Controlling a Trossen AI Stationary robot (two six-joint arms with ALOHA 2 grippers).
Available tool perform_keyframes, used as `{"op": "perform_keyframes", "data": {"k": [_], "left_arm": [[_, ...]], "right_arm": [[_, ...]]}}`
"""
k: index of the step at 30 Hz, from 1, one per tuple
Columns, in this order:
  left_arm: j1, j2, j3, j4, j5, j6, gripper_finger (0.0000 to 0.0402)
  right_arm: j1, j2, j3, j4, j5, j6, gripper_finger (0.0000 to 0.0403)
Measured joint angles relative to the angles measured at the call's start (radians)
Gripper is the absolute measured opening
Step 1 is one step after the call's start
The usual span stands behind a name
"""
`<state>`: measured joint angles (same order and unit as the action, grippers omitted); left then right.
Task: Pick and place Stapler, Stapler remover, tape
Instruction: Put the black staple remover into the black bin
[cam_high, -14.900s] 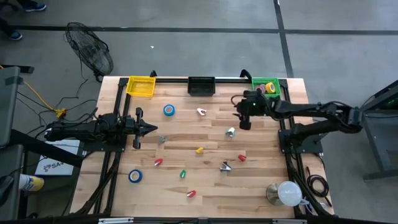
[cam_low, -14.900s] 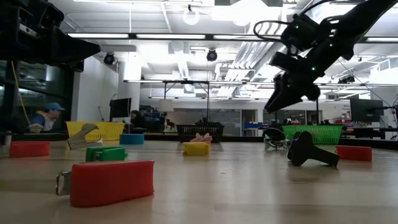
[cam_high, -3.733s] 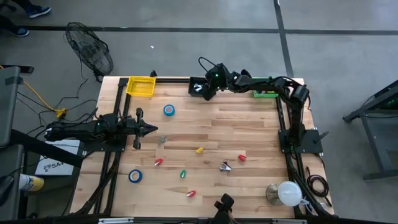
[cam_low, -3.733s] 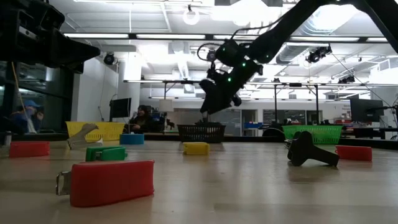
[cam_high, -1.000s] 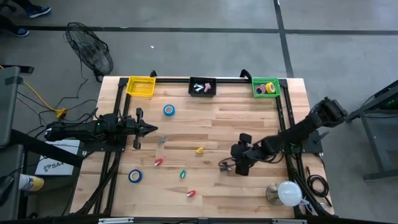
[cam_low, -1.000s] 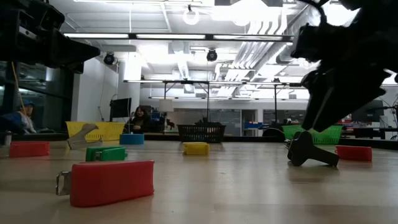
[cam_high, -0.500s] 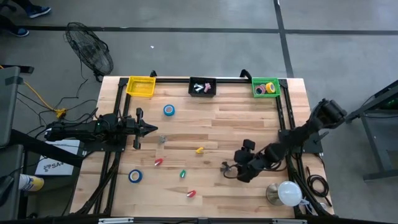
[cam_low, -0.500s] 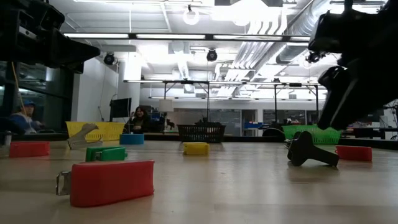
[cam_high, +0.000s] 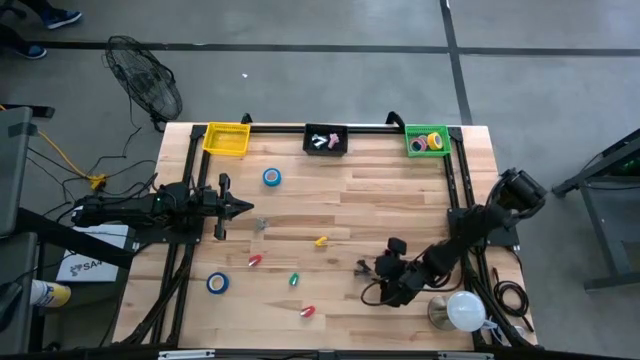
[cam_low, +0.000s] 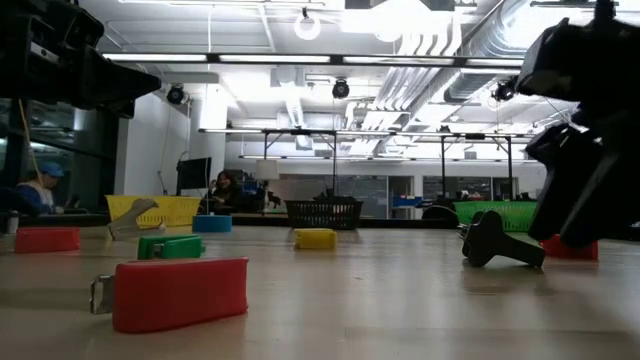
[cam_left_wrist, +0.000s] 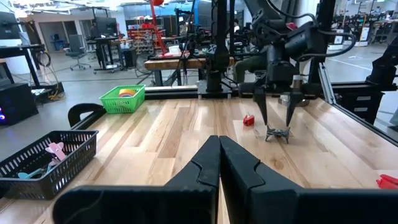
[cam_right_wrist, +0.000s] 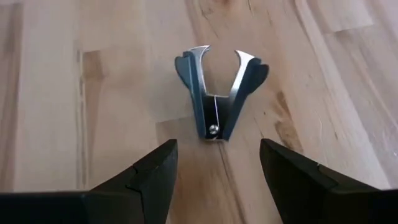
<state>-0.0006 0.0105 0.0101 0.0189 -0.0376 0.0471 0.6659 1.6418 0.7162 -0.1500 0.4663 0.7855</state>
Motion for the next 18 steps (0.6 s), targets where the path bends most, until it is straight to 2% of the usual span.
{"op": "perform_keyframes", "data": {"k": [9,18], "left_arm": [[0.0,0.0,0.0,0.0,0.0,0.0,0.0001],[0.0,0.0,0.0,0.0,0.0,0.0,0.0001]], "right_arm": [[-0.004,0.074,0.0,0.052,0.048,-0.005,0.022],[-0.009,0.124,0.0,0.173,0.113,-0.086,0.022]]}}
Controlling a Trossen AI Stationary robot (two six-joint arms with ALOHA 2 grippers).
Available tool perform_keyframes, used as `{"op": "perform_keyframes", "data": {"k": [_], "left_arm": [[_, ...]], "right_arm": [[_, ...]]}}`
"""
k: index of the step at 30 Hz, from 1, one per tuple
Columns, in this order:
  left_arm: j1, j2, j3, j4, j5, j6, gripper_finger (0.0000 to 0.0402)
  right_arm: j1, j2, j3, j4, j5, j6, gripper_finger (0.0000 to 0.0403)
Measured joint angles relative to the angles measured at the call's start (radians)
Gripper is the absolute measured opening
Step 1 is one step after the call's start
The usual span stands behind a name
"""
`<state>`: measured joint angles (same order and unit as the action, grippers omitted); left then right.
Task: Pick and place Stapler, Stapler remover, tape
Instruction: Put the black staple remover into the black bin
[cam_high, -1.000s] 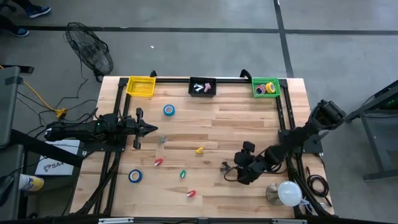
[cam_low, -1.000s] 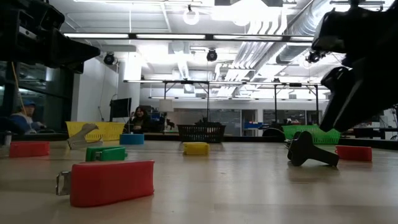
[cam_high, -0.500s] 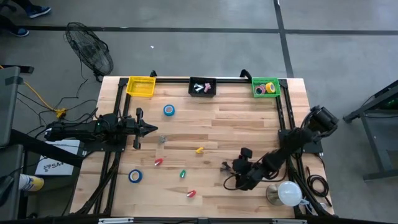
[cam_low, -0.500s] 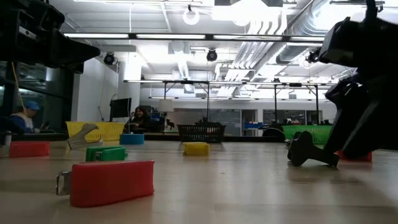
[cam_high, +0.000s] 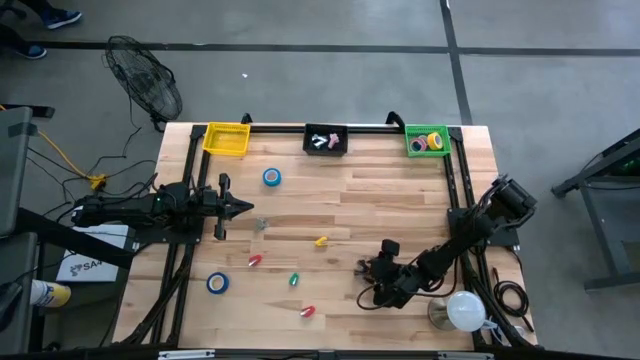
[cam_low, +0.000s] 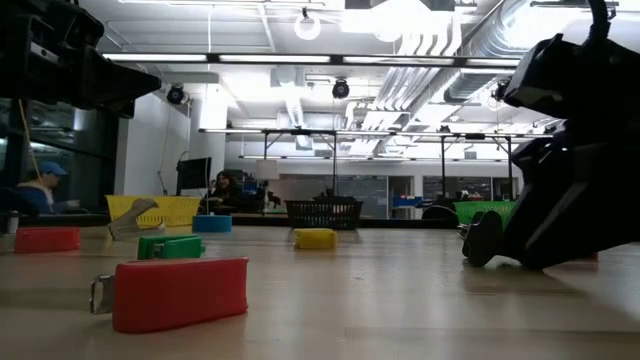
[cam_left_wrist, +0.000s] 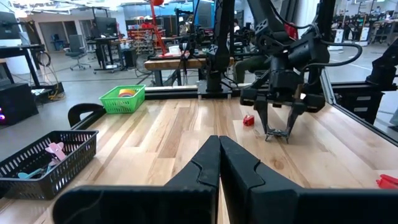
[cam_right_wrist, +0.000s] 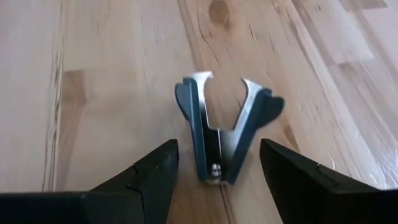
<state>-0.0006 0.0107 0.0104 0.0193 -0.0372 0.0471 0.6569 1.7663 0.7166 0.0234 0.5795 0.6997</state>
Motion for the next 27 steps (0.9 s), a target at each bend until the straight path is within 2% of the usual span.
{"op": "perform_keyframes", "data": {"k": [9,21,27], "left_arm": [[0.0,0.0,0.0,0.0,0.0,0.0,0.0001],[0.0,0.0,0.0,0.0,0.0,0.0,0.0001],[0.0,0.0,0.0,0.0,0.0,0.0,0.0001]], "right_arm": [[-0.043,0.032,0.001,0.076,-0.013,-0.058,0.0208],[-0.096,0.034,0.007,0.133,-0.069,-0.206,0.0081],[-0.182,0.036,0.037,0.131,-0.118,-0.332,0.008]]}}
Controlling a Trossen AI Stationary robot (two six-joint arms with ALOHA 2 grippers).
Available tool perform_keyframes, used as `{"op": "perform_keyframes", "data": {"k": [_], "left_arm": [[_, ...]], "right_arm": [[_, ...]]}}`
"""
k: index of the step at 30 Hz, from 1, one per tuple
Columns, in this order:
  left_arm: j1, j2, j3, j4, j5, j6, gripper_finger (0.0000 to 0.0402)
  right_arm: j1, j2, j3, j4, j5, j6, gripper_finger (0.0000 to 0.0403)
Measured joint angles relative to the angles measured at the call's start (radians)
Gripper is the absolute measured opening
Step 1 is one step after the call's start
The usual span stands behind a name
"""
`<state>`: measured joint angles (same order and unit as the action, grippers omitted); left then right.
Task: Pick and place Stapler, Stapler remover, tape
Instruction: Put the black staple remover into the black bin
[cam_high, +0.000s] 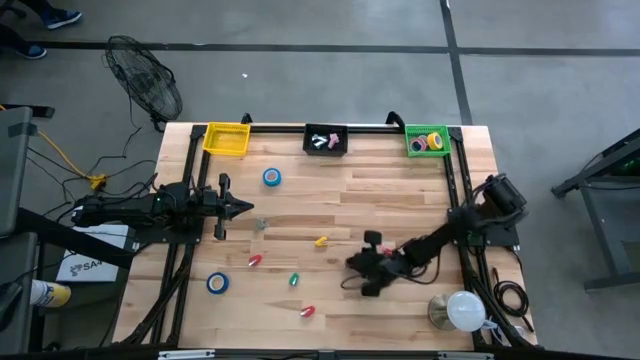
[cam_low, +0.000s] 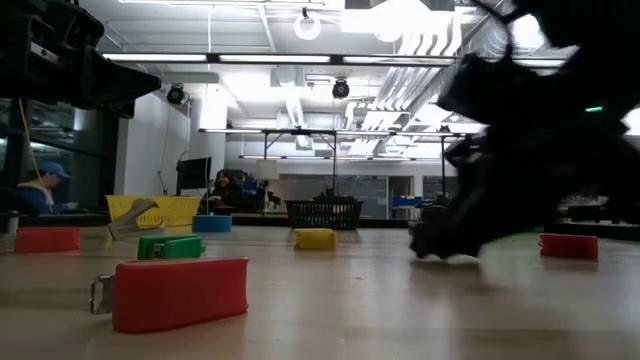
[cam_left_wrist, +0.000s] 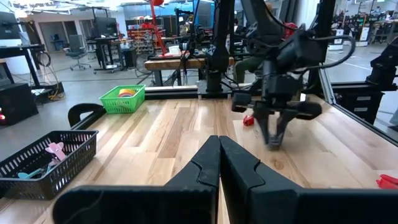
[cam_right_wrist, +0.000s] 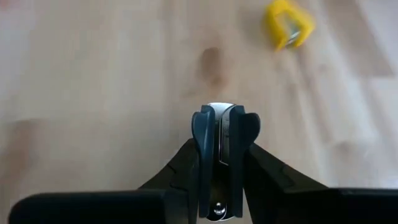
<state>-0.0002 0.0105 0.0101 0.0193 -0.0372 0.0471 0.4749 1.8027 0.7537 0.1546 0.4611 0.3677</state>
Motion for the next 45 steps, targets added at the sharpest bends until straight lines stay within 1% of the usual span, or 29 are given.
{"op": "perform_keyframes", "data": {"k": [4,9,15,19,24,36,41,45], "left_arm": [[0.0,0.0,0.0,0.0,0.0,0.0,0.0001],[0.0,0.0,0.0,0.0,0.0,0.0,0.0001],[0.0,0.0,0.0,0.0,0.0,0.0,0.0001],[0.0,0.0,0.0,0.0,0.0,0.0,0.0001],[0.0,0.0,0.0,0.0,0.0,0.0,0.0001],[0.0,0.0,0.0,0.0,0.0,0.0,0.0001],[0.0,0.0,0.0,0.0,0.0,0.0,0.0001],[0.0,0.0,0.0,0.0,0.0,0.0,0.0001]], "right_arm": [[-0.106,0.0,0.042,-0.007,-0.059,-0.124,0.008],[-0.263,0.0,0.125,-0.088,-0.145,-0.299,0.008],[-0.463,0.0,0.257,-0.229,-0.157,-0.482,0.008],[-0.585,0.0,0.33,-0.269,-0.156,-0.542,0.008],[-0.694,0.038,0.421,-0.304,-0.159,-0.548,0.008],[-0.846,0.169,0.638,-0.312,-0.165,-0.49,0.0084],[-0.904,0.22,0.709,-0.361,-0.171,-0.385,0.0087],[-0.95,0.261,0.746,-0.386,-0.208,-0.305,0.0088]]}}
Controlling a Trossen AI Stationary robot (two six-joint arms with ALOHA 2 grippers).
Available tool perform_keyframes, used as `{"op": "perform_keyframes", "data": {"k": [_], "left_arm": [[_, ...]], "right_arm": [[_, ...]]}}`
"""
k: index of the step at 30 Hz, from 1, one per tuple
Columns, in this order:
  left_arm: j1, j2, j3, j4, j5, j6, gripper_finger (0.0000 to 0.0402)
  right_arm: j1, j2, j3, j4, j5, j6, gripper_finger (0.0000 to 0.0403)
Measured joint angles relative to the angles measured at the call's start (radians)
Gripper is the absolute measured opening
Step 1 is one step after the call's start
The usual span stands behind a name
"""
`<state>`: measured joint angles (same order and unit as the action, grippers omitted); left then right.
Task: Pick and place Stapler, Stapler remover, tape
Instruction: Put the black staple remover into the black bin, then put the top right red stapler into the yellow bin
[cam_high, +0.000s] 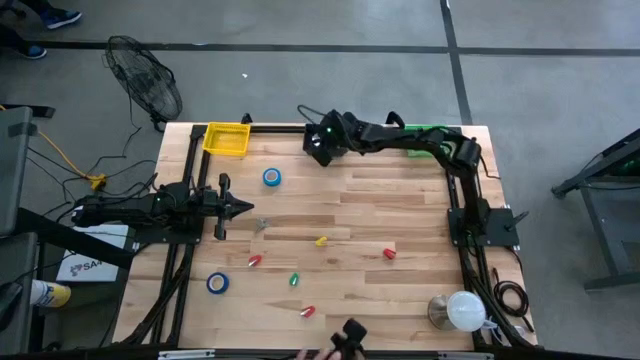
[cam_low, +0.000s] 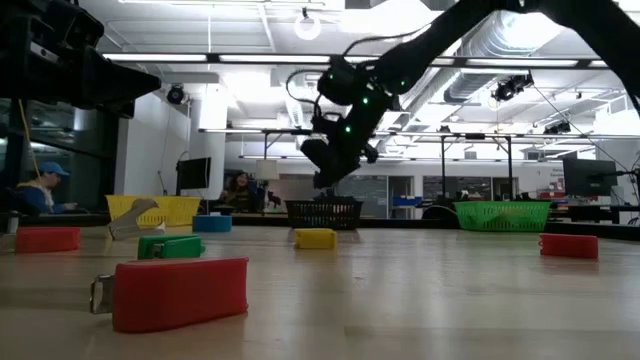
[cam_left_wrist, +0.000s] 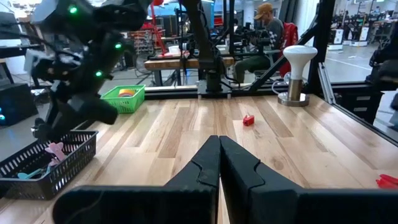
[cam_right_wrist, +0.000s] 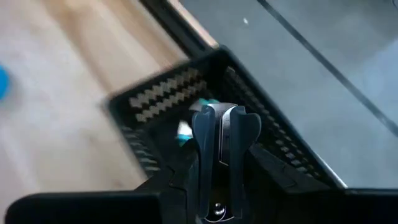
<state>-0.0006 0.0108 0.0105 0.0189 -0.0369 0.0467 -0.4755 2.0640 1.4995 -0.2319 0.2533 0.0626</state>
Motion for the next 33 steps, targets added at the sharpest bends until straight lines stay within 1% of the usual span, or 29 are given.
{"op": "perform_keyframes", "data": {"k": [7,14,17,24,27,30,33], "left_arm": [[0.0,0.0,0.0,0.0,0.0,0.0,0.0001],[0.0,0.0,0.0,0.0,0.0,0.0,0.0001],[0.0,0.0,0.0,0.0,0.0,0.0,0.0001],[0.0,0.0,0.0,0.0,0.0,0.0,0.0001],[0.0,0.0,0.0,0.0,0.0,0.0,0.0001],[0.0,0.0,0.0,0.0,0.0,0.0,0.0001],[0.0,0.0,0.0,0.0,0.0,0.0,0.0001]], "right_arm": [[-0.053,0.049,0.024,-0.038,-0.109,0.042,0.0089],[-0.064,0.048,0.024,-0.068,-0.137,0.041,0.0093],[-0.064,0.048,0.024,-0.077,-0.149,0.035,0.0113],[-0.064,0.048,0.024,-0.076,-0.153,0.024,0.019],[-0.064,0.048,0.024,-0.075,-0.152,0.024,0.0217],[-0.064,0.048,0.024,-0.075,-0.152,0.024,0.0232],[-0.064,0.048,0.024,-0.075,-0.147,0.025,0.0237]]}}
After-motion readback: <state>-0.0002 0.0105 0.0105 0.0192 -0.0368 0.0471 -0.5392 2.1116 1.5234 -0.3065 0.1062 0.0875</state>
